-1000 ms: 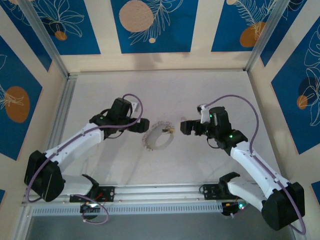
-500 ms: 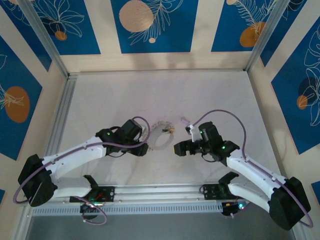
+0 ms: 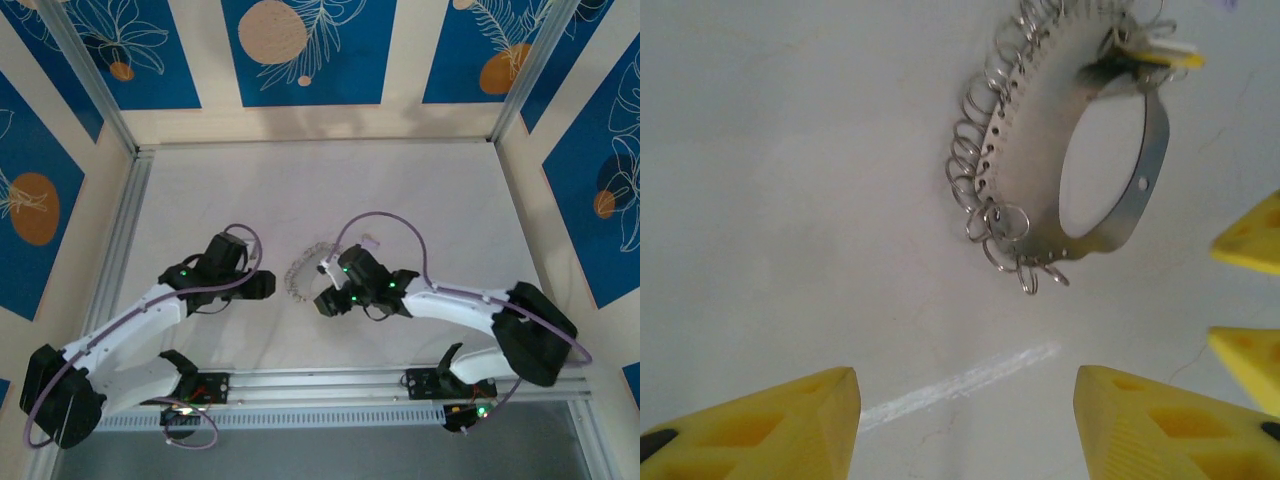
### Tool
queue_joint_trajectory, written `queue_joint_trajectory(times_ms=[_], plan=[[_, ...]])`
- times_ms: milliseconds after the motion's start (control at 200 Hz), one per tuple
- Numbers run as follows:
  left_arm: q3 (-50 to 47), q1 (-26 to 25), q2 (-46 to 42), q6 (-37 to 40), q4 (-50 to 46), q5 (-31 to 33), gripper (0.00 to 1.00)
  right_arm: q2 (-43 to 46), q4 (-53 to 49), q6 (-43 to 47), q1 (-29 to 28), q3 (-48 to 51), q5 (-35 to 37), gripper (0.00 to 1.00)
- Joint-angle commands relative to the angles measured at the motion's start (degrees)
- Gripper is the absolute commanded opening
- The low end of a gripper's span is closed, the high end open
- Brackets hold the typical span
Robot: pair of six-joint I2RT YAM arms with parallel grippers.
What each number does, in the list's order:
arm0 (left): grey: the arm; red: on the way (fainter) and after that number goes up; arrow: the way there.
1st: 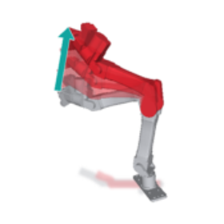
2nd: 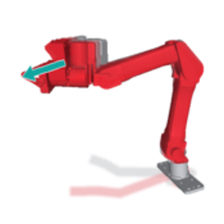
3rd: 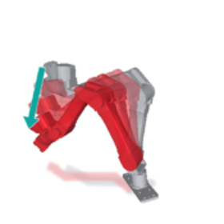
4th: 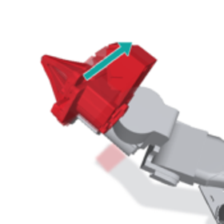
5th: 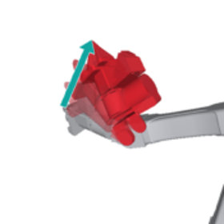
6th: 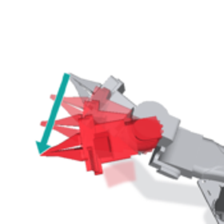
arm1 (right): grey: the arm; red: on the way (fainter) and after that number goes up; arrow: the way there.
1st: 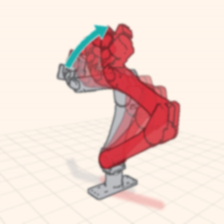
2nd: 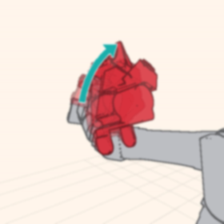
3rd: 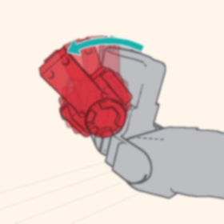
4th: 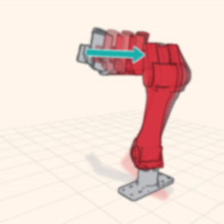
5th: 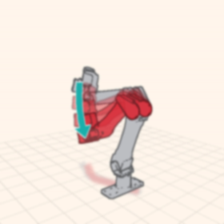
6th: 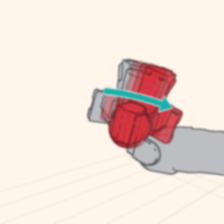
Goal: Put the keys on the keyring
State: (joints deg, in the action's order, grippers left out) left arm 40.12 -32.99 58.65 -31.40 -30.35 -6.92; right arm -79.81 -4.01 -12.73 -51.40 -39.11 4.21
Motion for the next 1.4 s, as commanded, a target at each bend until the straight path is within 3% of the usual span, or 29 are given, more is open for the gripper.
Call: queue_joint_trajectory(times_ms=[0, 310, 805, 1060, 1395], plan=[[-1.3, 2.9, -2.24, -1.21, 1.78, -3.11, 0.59, -5.71, 1.58, 4.11, -3.07, -5.1, 5.22, 0.48], [-3.68, 4.6, -3.29, -0.91, 2.79, -4.16, 0.59, -14.78, 1.13, 5.66, -4.71, -10.25, 6.66, 0.41], [-3.88, 6.11, -3.6, -0.05, 3.01, -5.12, 0.59, -19.36, -0.47, 7.46, -5.12, -11.78, 7.39, 0.27], [-3.36, 6.45, -3.72, 0.2, 2.65, -5.21, 0.59, -19.59, -1.14, 7.89, -5.02, -12.38, 7.43, 0.0], [-2.27, 6.71, -3.52, 1.24, 2.05, -5.39, 0.58, -12.14, -0.47, 10.16, -5.2, -9.86, 9.77, 0.0]])
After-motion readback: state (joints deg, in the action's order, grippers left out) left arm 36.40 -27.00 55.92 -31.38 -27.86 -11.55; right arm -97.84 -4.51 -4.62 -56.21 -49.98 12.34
